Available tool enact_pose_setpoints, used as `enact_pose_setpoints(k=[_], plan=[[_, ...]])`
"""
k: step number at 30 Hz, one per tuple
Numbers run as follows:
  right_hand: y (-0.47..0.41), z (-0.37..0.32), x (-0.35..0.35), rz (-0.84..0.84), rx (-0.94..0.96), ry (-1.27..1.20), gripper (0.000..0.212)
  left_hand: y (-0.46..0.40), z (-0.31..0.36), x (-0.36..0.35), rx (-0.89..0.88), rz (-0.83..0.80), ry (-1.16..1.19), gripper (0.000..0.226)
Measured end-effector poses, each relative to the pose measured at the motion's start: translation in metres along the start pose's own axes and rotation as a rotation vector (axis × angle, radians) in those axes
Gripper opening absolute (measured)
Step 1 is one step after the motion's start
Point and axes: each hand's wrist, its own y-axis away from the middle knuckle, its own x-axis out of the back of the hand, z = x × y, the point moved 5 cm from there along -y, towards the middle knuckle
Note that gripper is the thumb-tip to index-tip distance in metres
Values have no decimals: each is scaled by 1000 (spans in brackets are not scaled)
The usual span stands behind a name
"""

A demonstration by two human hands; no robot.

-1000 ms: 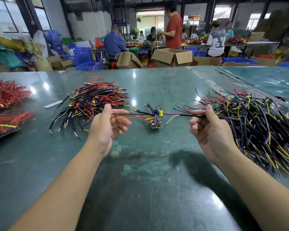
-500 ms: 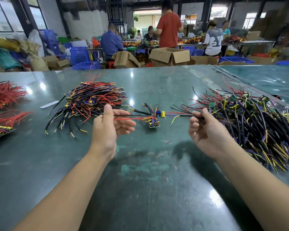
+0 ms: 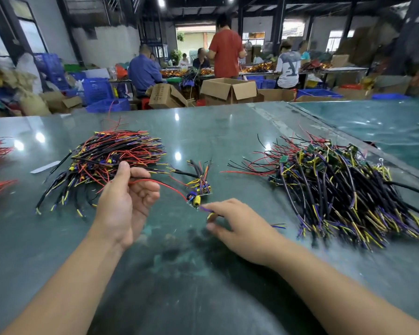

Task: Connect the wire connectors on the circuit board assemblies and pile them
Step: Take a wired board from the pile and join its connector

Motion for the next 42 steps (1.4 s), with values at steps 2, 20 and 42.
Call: enact_pose_setpoints(k=[2, 20, 42], plan=[[-3, -5, -2, 45, -37, 62, 30, 0, 1, 1, -11, 0, 10, 61], [46, 126, 193, 480, -1088, 498, 41, -3, -11, 1, 14, -248, -16, 57], [-37, 17, -16, 246, -206, 357, 29, 9, -33, -15, 114, -175, -296, 46]])
